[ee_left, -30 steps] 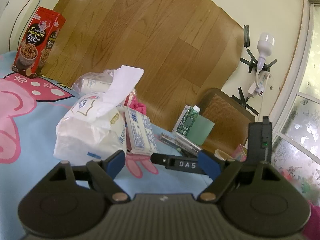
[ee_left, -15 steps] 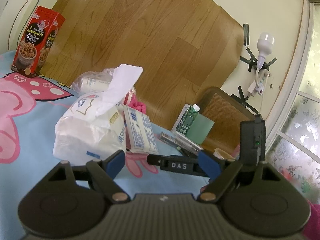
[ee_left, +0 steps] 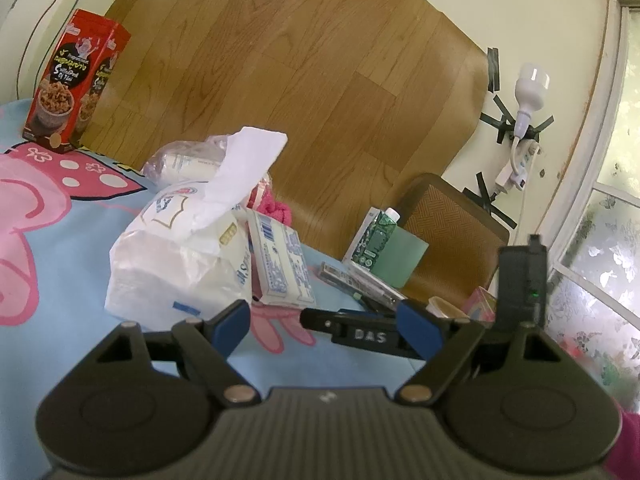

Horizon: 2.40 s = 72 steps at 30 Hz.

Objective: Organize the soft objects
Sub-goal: 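Move the right tool to the white wrapped tissue pack, then grasp the white tissue pack with the right tool and lift, then carry the tissue pack into the pink tin and open the right tool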

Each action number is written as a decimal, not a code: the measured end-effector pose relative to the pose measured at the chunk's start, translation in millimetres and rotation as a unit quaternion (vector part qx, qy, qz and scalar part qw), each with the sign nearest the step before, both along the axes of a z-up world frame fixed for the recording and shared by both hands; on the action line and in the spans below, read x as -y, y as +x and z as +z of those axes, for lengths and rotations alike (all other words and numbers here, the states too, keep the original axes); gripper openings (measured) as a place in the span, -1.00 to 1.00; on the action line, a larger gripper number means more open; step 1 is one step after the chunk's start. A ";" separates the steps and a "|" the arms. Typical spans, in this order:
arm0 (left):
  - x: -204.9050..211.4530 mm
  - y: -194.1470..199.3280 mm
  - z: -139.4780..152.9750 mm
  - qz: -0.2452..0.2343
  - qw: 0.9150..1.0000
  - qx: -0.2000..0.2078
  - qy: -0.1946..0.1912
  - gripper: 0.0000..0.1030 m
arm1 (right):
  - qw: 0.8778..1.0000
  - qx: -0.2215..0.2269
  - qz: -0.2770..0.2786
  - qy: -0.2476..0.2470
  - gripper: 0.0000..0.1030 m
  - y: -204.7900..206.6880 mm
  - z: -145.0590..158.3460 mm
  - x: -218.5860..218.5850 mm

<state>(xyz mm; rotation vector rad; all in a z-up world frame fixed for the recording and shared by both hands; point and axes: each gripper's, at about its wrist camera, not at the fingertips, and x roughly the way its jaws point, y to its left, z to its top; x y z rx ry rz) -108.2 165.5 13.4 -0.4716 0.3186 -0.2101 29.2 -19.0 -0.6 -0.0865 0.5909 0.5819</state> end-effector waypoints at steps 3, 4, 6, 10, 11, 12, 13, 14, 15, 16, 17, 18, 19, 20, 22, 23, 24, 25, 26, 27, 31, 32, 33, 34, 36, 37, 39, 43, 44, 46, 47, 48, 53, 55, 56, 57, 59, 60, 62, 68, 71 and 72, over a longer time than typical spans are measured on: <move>-0.9 -0.7 -0.2 0.004 1.000 0.001 -0.004 0.61 | 1.000 0.016 0.009 0.014 0.19 -3.0 5.7 3.1; -1.5 -1.1 -0.2 0.005 1.000 0.002 -0.005 0.61 | 1.000 0.021 0.012 0.014 0.34 -2.5 7.7 1.3; -2.7 -2.9 0.2 0.007 1.000 0.007 -0.009 0.61 | 0.999 0.030 0.022 0.011 0.44 0.2 11.2 -4.3; -4.5 -4.8 -0.1 0.010 1.000 0.011 -0.015 0.61 | 0.999 0.017 0.047 0.011 0.60 15.1 11.1 -18.2; -4.3 -4.6 0.3 0.011 1.000 0.011 -0.013 0.61 | 0.999 0.012 0.049 0.010 0.65 19.6 9.2 -21.8; -3.4 -4.9 0.4 0.010 1.000 0.013 -0.011 0.61 | 0.999 0.005 0.053 0.007 0.69 23.8 6.9 -25.6; -2.6 -4.9 0.7 0.010 1.000 0.013 -0.007 0.61 | 0.998 -0.003 0.055 0.003 0.69 28.2 3.8 -29.1; -1.5 -5.0 1.0 0.011 1.000 0.013 -0.004 0.61 | 0.998 -0.011 0.056 -0.002 0.66 30.8 0.6 -31.3; -0.6 -4.9 1.2 0.011 1.000 0.013 0.000 0.61 | 0.998 -0.027 0.060 -0.005 0.51 34.6 -2.7 -33.8; -0.1 -4.7 1.4 0.010 1.000 0.013 0.002 0.61 | 0.998 -0.021 0.059 -0.005 0.48 33.0 -1.9 -34.3; 0.2 -4.0 1.7 0.010 1.000 0.013 0.003 0.61 | 0.998 -0.020 0.059 -0.006 0.45 31.3 -0.9 -34.3; 0.2 -3.8 1.5 0.010 1.000 0.012 0.003 0.61 | 0.998 -0.019 0.061 -0.008 0.43 28.8 -1.3 -33.1; -0.1 -3.4 1.6 0.009 1.000 0.011 0.002 0.61 | 0.998 -0.015 0.060 -0.011 0.43 25.5 -1.8 -31.2; -0.4 -3.2 1.6 0.009 1.000 0.011 0.002 0.62 | 0.998 -0.011 0.057 -0.016 0.43 21.6 -1.7 -29.1; -0.7 -3.0 1.9 0.009 1.000 0.011 0.002 0.62 | 0.998 -0.010 0.055 -0.018 0.43 14.3 -1.5 -20.4; -0.1 -2.9 2.4 0.009 1.000 0.011 0.003 0.62 | 0.998 -0.012 0.054 -0.018 0.43 11.4 -1.3 -15.4; 0.4 -2.9 2.6 0.008 1.000 0.011 0.005 0.62 | 0.998 -0.013 0.053 -0.019 0.43 6.5 -0.9 -9.4; 0.4 -2.8 2.3 0.006 1.000 0.010 0.006 0.64 | 0.998 -0.013 0.052 -0.021 0.43 0.7 -0.3 -2.9; 0.5 -2.5 2.2 0.004 1.000 0.010 0.007 0.66 | 0.998 -0.013 0.052 -0.023 0.43 -6.1 0.3 4.3; 1.0 -2.4 2.2 0.001 1.000 0.010 0.009 0.67 | 0.998 -0.014 0.052 -0.024 0.43 -11.2 0.6 10.6; 4.9 -0.8 2.5 -0.010 1.000 0.007 0.022 0.67 | 0.998 -0.014 0.050 -0.033 0.43 -44.6 1.0 36.5; 6.3 0.1 2.5 -0.016 1.000 0.005 0.026 0.70 | 0.998 -0.013 0.048 -0.033 0.43 -52.0 1.7 40.6; 8.4 0.9 2.7 -0.022 0.999 0.003 0.031 0.72 | 0.998 -0.012 0.045 -0.032 0.43 -60.6 2.5 46.6; 11.2 1.8 3.0 -0.028 0.999 0.000 0.039 0.74 | 0.998 -0.012 0.044 -0.034 0.43 -69.1 2.8 51.8; 17.8 3.6 3.5 -0.042 0.998 -0.004 0.056 0.78 | 0.998 -0.008 0.036 -0.045 0.43 -85.7 2.2 60.0; 21.5 4.3 3.8 -0.046 0.997 -0.006 0.066 0.78 | 0.998 -0.007 0.032 -0.046 0.43 -92.8 1.6 62.6; 29.1 4.7 4.3 -0.054 0.995 -0.009 0.085 0.80 | 0.999 -0.009 0.025 -0.040 0.43 -105.6 0.6 71.2; 43.7 6.8 5.9 -0.066 0.990 -0.024 0.121 0.83 | 1.000 -0.008 0.002 -0.022 0.46 -124.3 -3.1 83.0; 47.3 7.8 6.2 -0.067 0.989 -0.029 0.129 0.83 | 1.000 -0.004 -0.002 -0.020 0.46 -127.3 -4.0 84.6; 53.7 7.3 7.1 -0.071 0.988 -0.036 0.134 0.83 | 1.000 0.004 -0.007 -0.020 0.52 -129.9 -5.1 86.6; 55.4 7.1 7.3 -0.078 0.988 -0.042 0.127 0.83 | 1.000 0.004 -0.007 -0.021 0.54 -131.4 -5.7 88.2; 57.0 7.3 6.9 -0.089 0.989 -0.052 0.109 0.85 | 1.000 0.004 -0.008 -0.019 0.59 -130.3 -6.4 89.5; 70.7 12.8 1.9 -0.131 0.983 -0.109 0.059 0.86 | 1.000 0.002 -0.005 -0.008 0.63 -130.2 -9.5 97.1; 76.0 16.3 -0.1 -0.144 0.980 -0.128 0.044 0.86 | 1.000 0.005 -0.002 -0.009 0.65 -129.3 -10.7 96.5; 79.7 18.6 -1.4 -0.148 0.979 -0.138 0.040 0.85 | 1.000 0.007 0.000 -0.011 0.65 -128.6 -11.2 95.3; 83.5 21.2 -3.1 -0.150 0.977 -0.149 0.039 0.77 | 1.000 0.009 0.002 -0.013 0.65 -129.7 -11.7 94.2; 92.6 24.0 -5.7 -0.150 0.975 -0.156 0.044 0.69 | 0.999 0.020 0.011 -0.024 0.56 -132.0 -12.4 89.6; 97.6 24.7 -5.9 -0.151 0.975 -0.156 0.052 0.55 | 0.999 0.025 0.016 -0.027 0.56 -133.6 -12.5 88.0; 105.9 25.4 -6.5 -0.157 0.973 -0.155 0.064 0.37 | 0.999 0.031 0.024 -0.027 0.55 -136.5 -12.4 87.8; 121.5 29.6 -1.2 -0.159 0.973 -0.154 0.069 0.26 | 0.999 0.050 0.006 -0.012 0.54 -141.2 -9.4 98.1; 130.2 34.3 8.8 -0.168 0.973 -0.145 0.070 0.25 | 0.997 0.071 -0.010 -0.008 0.54 -143.8 -5.2 105.2; 134.3 35.9 13.0 -0.171 0.973 -0.140 0.072 0.25 | 0.997 0.077 -0.017 -0.005 0.54 -143.7 -2.9 107.5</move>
